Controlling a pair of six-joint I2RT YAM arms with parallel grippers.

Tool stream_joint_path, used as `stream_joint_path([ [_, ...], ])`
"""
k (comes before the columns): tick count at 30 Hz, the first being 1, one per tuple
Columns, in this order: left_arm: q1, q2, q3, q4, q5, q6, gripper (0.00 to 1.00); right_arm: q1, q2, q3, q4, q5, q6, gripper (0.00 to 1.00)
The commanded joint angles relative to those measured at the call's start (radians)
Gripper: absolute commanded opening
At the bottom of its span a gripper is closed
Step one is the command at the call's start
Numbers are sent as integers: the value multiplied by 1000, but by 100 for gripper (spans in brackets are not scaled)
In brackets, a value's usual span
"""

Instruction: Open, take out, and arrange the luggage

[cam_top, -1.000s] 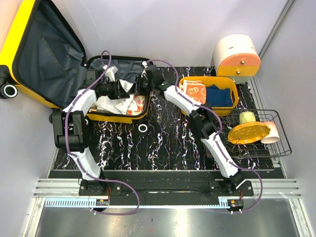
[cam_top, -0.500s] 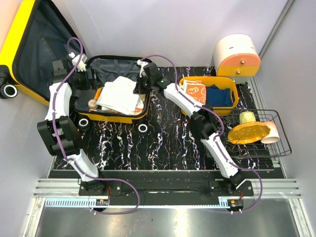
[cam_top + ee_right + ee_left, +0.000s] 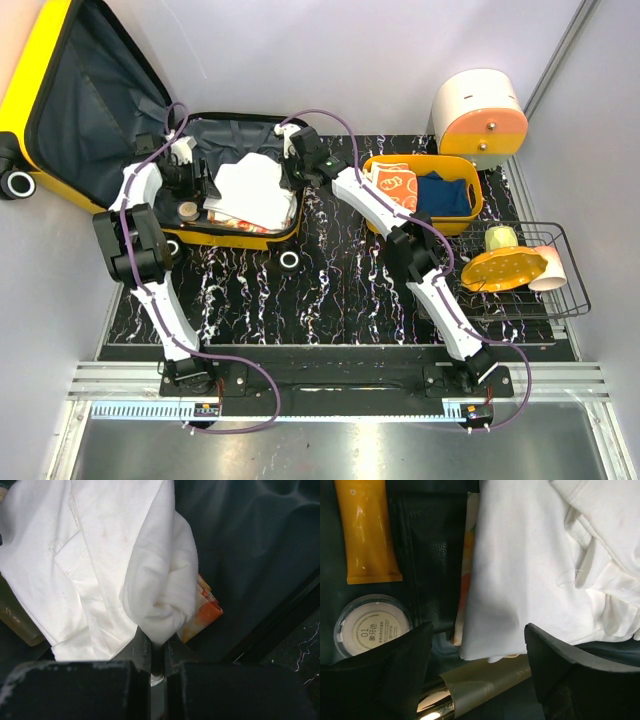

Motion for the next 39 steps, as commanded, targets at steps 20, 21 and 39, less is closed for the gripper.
stream_joint_path([
  [20,-116,5,-38,49,-44,-21,79,0,-6,50,55,19,-15,0],
  [21,-119,8,-38,46,-38,-18,74,-1,-4,50,56,21,-15,0],
  [39,-144,-167,-36,39,12,-34,0,0,-85,40,179,-102,42,0],
])
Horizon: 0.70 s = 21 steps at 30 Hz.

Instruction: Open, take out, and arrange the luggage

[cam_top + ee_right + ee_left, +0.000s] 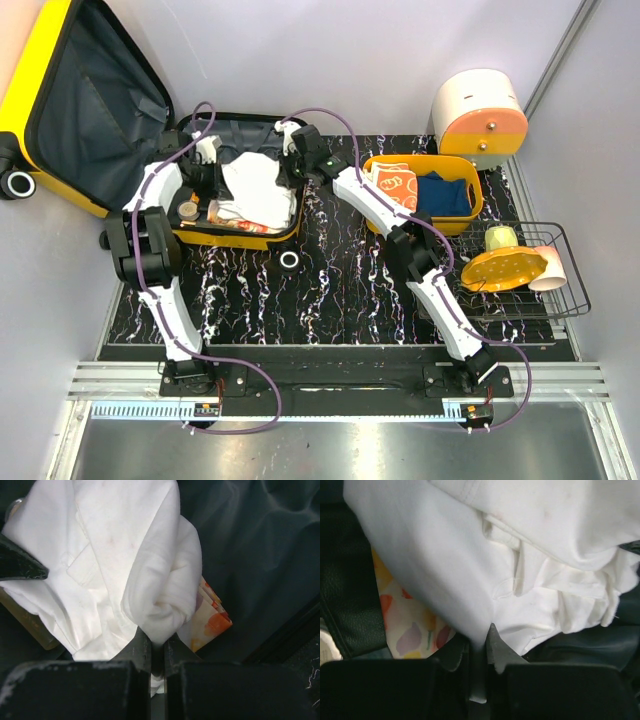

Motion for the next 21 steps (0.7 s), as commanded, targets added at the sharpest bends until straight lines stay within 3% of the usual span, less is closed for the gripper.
stream_joint_path([
  [1,-18,-158,19,17,19,-19,0,2,-98,41,144,-47,23,0],
  [6,-16,-258,32,46,-3,-46,0,-2,-148,46,192,-44,14,0],
  [21,-88,-329,103,69,68,-88,0,-58,-248,50,158,-23,3,0],
])
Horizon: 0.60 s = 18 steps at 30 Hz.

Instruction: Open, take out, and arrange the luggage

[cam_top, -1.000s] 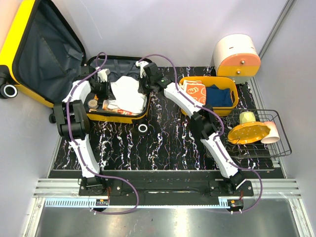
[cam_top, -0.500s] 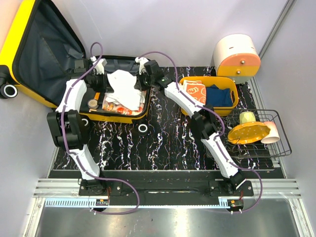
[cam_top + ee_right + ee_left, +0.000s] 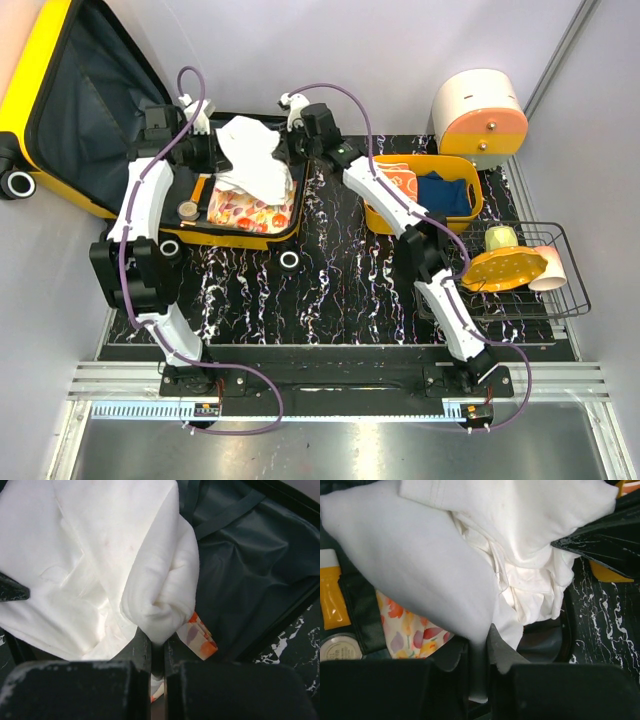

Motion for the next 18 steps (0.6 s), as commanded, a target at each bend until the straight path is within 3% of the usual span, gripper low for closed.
stream_joint_path([
  [1,-75,-96,40,78,68,-38,0,-49,-189,28,35,3,-11,0],
  [6,-212,-102,14,186,70,-102,0,-153,-321,-119,-51,-53,-80,0],
  [11,-431,7,38,316,48,-220,0,-282,-462,-281,-181,-106,-159,0],
  [18,-681,198,98,609,-22,-322,0,-525,-640,-587,-191,-132,-253,0],
])
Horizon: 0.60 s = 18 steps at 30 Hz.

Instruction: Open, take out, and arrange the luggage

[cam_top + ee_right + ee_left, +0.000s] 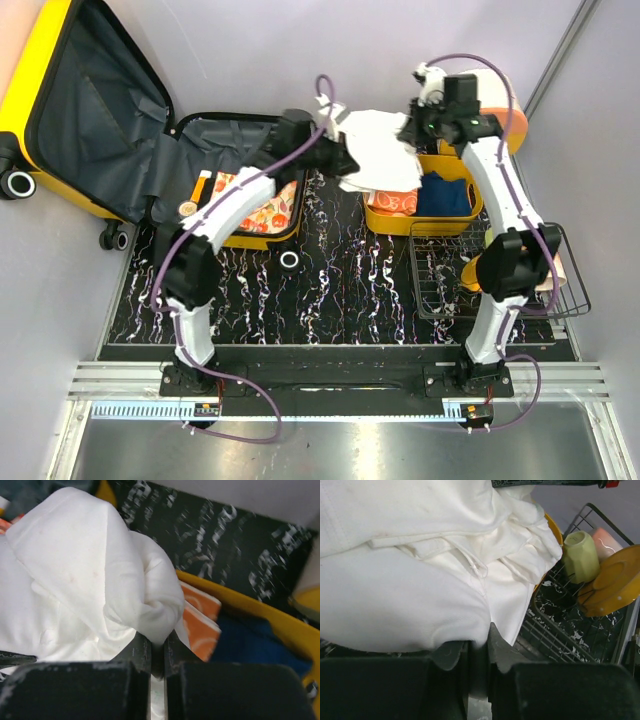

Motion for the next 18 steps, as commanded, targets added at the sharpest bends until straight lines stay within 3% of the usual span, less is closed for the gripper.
stream_joint_path([
  [1,-119,147,81,196,-12,-98,0,-132,-119,-140,69,-21,-95,0],
  [9,-207,457,276,361,-101,-219,0,-280,-98,-355,241,0,-161,0],
  [18,-242,499,293,326,-81,-191,0,-352,-37,-363,177,35,-267,0],
])
